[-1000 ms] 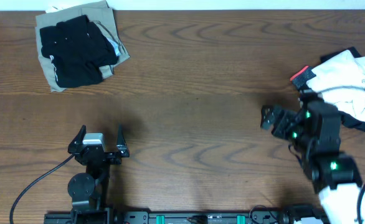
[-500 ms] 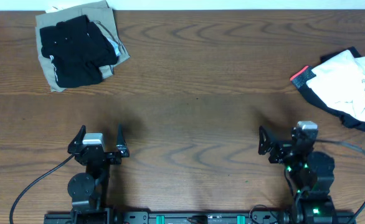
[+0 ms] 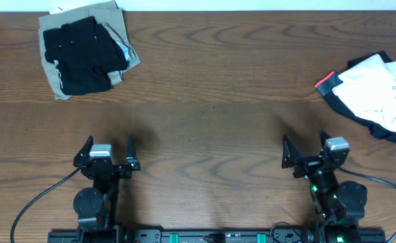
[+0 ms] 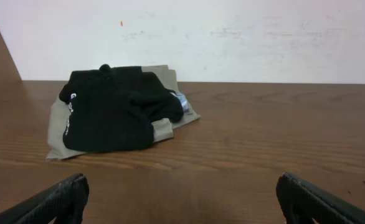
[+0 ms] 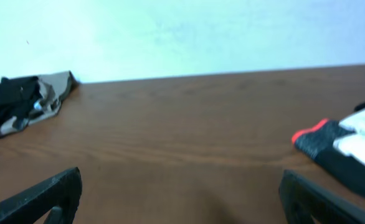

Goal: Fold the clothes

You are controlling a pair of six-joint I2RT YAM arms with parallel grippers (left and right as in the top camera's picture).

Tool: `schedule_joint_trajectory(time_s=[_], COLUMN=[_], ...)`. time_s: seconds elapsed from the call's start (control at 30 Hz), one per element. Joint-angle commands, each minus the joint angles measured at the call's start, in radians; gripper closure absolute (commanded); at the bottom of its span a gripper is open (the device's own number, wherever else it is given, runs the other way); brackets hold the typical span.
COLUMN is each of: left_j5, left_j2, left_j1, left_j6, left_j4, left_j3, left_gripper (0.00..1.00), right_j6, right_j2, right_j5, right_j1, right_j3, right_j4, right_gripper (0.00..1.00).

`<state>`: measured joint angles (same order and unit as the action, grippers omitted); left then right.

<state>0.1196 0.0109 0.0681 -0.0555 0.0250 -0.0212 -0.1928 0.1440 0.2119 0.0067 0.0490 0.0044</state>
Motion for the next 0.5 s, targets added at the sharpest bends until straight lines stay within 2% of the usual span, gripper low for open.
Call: schedule_joint_trajectory(time_s=[0.0,0.17,0.47], left_j5=[0.006,0.006,0.006], left_j2=[-0.007,-0.007,-0.007], left_j1=[-0.004,-0.004,-0.004], left_j6=[0.005,0.005,0.005], left_j4=[0.034,0.034,0.034], left_j3=[0.017,0.017,0.017], left_gripper=[0.02,0.02,0.02], right_j6=[0.036,0.061,0.124], right_j2=[-0.05,-0.139,-0.138], right_j5=[0.003,0.003,0.004], right_j1=[-0.017,-0.018,-0.021], right_j3=[-0.018,-0.044,-0.044], right_j4=[-0.001,-0.024,-0.061], right_gripper=[0.01,0.01,0.01])
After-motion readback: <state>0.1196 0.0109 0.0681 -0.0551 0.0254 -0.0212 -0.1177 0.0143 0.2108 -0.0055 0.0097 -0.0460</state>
